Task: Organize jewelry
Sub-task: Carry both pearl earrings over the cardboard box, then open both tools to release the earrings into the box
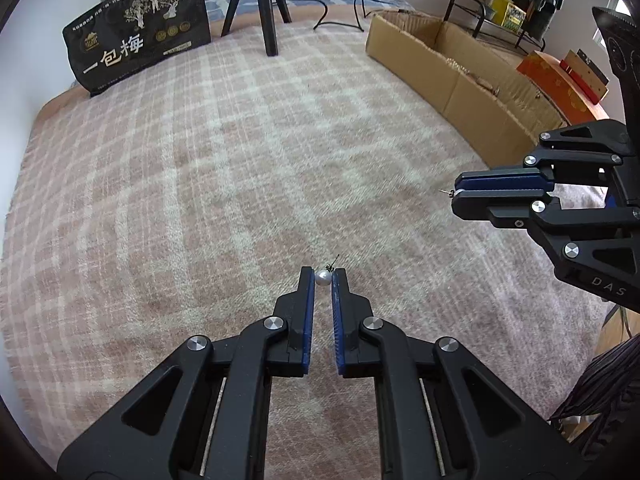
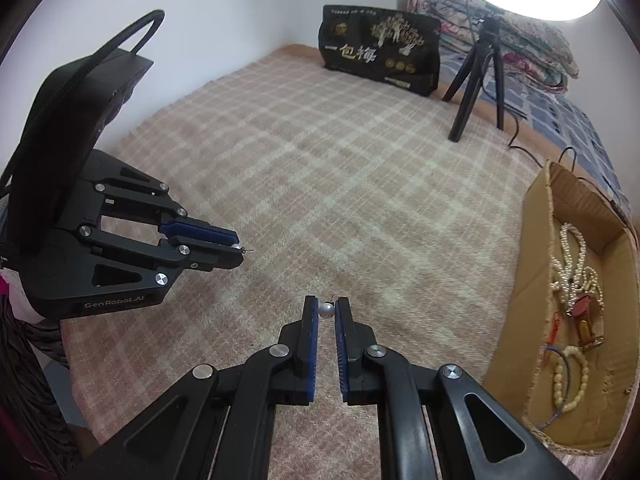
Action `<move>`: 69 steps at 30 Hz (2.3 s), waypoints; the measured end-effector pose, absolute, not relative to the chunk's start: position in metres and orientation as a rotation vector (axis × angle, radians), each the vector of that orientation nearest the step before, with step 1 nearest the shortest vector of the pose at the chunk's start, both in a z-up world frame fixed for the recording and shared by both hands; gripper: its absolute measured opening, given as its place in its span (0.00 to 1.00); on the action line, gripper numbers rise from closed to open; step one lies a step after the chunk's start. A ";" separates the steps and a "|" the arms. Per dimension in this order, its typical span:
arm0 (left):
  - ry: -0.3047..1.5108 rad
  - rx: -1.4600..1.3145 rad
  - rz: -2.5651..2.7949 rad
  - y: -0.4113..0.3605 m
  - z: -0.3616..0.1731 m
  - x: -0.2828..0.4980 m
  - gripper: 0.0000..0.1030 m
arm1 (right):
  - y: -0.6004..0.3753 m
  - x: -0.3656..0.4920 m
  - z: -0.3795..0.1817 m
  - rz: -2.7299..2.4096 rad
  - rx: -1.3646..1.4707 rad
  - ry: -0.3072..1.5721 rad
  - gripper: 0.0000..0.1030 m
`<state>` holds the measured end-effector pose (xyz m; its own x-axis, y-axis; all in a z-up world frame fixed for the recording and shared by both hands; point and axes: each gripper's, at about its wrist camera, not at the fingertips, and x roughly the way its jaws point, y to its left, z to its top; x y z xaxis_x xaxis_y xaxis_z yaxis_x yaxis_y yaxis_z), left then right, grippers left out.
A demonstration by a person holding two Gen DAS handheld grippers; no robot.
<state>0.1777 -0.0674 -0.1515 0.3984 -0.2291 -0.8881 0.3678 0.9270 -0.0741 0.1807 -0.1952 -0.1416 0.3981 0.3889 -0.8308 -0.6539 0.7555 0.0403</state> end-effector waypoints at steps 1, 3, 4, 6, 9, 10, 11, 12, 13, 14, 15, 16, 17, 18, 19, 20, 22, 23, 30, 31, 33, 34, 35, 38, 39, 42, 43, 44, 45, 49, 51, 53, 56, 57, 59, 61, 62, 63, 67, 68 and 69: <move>1.093 0.137 -0.382 -0.068 -0.149 0.178 0.07 | -0.198 0.180 -0.138 0.668 -0.309 0.945 0.06; 1.081 0.124 -0.389 -0.070 -0.142 0.179 0.07 | -0.203 0.180 -0.131 0.657 -0.299 0.932 0.06; 1.074 0.117 -0.392 -0.071 -0.138 0.180 0.07 | -0.206 0.181 -0.129 0.649 -0.294 0.925 0.06; 1.058 0.107 -0.401 -0.075 -0.131 0.180 0.07 | -0.213 0.181 -0.121 0.630 -0.283 0.909 0.06; 1.033 0.088 -0.417 -0.081 -0.118 0.182 0.07 | -0.225 0.184 -0.113 0.598 -0.269 0.888 0.06; 1.025 0.083 -0.422 -0.084 -0.114 0.183 0.07 | -0.228 0.185 -0.111 0.590 -0.263 0.884 0.06; 1.017 0.078 -0.427 -0.087 -0.110 0.184 0.07 | -0.234 0.186 -0.109 0.576 -0.256 0.878 0.06; 1.011 0.074 -0.430 -0.089 -0.108 0.185 0.07 | -0.239 0.188 -0.106 0.563 -0.249 0.872 0.06; 1.004 0.070 -0.434 -0.092 -0.104 0.186 0.07 | -0.243 0.189 -0.104 0.555 -0.244 0.868 0.06; 0.999 0.066 -0.438 -0.094 -0.102 0.187 0.07 | -0.250 0.191 -0.101 0.539 -0.235 0.862 0.06; 0.991 0.061 -0.443 -0.098 -0.098 0.189 0.07 | -0.255 0.194 -0.099 0.526 -0.229 0.857 0.06; 0.986 0.058 -0.446 -0.101 -0.095 0.189 0.07 | -0.260 0.196 -0.097 0.513 -0.222 0.851 0.06; 0.979 0.053 -0.450 -0.105 -0.092 0.190 0.07 | -0.265 0.198 -0.095 0.502 -0.214 0.846 0.06; 0.974 0.050 -0.454 -0.107 -0.090 0.192 0.07 | -0.270 0.201 -0.093 0.491 -0.204 0.842 0.06; 0.967 0.046 -0.461 -0.112 -0.087 0.193 0.07 | -0.277 0.204 -0.091 0.475 -0.192 0.837 0.06; 0.962 0.043 -0.464 -0.115 -0.085 0.194 0.07 | -0.282 0.206 -0.089 0.465 -0.184 0.833 0.06; 0.950 0.037 -0.475 -0.122 -0.080 0.196 0.07 | -0.294 0.212 -0.085 0.440 -0.171 0.824 0.06; 0.946 0.034 -0.480 -0.126 -0.078 0.197 0.07 | -0.299 0.214 -0.084 0.428 -0.167 0.820 0.06; 0.920 0.023 -0.507 -0.151 -0.067 0.204 0.07 | -0.330 0.233 -0.083 0.354 -0.120 0.820 0.06; 0.917 0.023 -0.510 -0.154 -0.067 0.204 0.07 | -0.334 0.235 -0.083 0.346 -0.117 0.819 0.06; 0.911 0.028 -0.514 -0.161 -0.065 0.205 0.07 | -0.340 0.238 -0.082 0.332 -0.104 0.818 0.06; 0.909 0.032 -0.515 -0.164 -0.065 0.206 0.07 | -0.344 0.239 -0.082 0.326 -0.097 0.819 0.06; 0.906 0.037 -0.513 -0.167 -0.065 0.206 0.07 | -0.348 0.242 -0.082 0.318 -0.091 0.820 0.06; 0.901 0.042 -0.514 -0.174 -0.065 0.208 0.07 | -0.358 0.246 -0.083 0.301 -0.082 0.823 0.06; 0.897 0.044 -0.513 -0.177 -0.065 0.208 0.07 | -0.360 0.248 -0.084 0.298 -0.079 0.824 0.06; 0.879 0.058 -0.511 -0.186 -0.062 0.208 0.07 | -0.368 0.254 -0.086 0.288 -0.068 0.827 0.06; 0.873 0.059 -0.513 -0.190 -0.061 0.209 0.07 | -0.370 0.256 -0.086 0.284 -0.067 0.826 0.06; 0.868 0.060 -0.516 -0.193 -0.060 0.209 0.07 | -0.373 0.258 -0.087 0.280 -0.066 0.826 0.06; 0.866 0.061 -0.518 -0.196 -0.060 0.210 0.07 | -0.374 0.261 -0.087 0.277 -0.065 0.825 0.06; 0.860 0.067 -0.532 -0.209 -0.059 0.211 0.07 | -0.383 0.271 -0.088 0.267 -0.051 0.820 0.06; 0.863 0.066 -0.537 -0.214 -0.061 0.213 0.07 | -0.386 0.276 -0.087 0.262 -0.045 0.816 0.06; 0.865 0.069 -0.543 -0.220 -0.062 0.213 0.07 | -0.390 0.280 -0.087 0.260 -0.037 0.812 0.06; 0.868 0.075 -0.550 -0.227 -0.065 0.213 0.07 | -0.394 0.287 -0.087 0.262 -0.020 0.806 0.06; 0.871 0.074 -0.552 -0.229 -0.066 0.213 0.07 | -0.395 0.288 -0.087 0.262 -0.018 0.805 0.06; 0.877 0.069 -0.556 -0.234 -0.068 0.214 0.07 | -0.395 0.294 -0.088 0.263 -0.014 0.804 0.06; 0.882 0.061 -0.562 -0.239 -0.069 0.215 0.07 | -0.396 0.300 -0.090 0.264 -0.010 0.804 0.06; 0.884 0.058 -0.565 -0.241 -0.070 0.216 0.07 | -0.396 0.302 -0.091 0.262 -0.008 0.803 0.06; 0.885 0.055 -0.567 -0.244 -0.071 0.217 0.07 | -0.396 0.304 -0.092 0.262 -0.004 0.802 0.06; 0.888 0.048 -0.579 -0.255 -0.074 0.219 0.07 | -0.395 0.316 -0.096 0.264 0.012 0.801 0.06; 0.889 0.049 -0.580 -0.258 -0.075 0.219 0.07 | -0.395 0.320 -0.098 0.264 0.015 0.801 0.06; 0.889 0.052 -0.580 -0.261 -0.076 0.220 0.07 | -0.395 0.322 -0.099 0.264 0.018 0.802 0.06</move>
<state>0.2198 -0.2605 -0.0763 0.4876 -0.4562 -0.7444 0.4979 0.8457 -0.1922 0.3223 -0.3953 -0.0993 0.6641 0.2401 -0.7081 -0.2266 0.9671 0.1153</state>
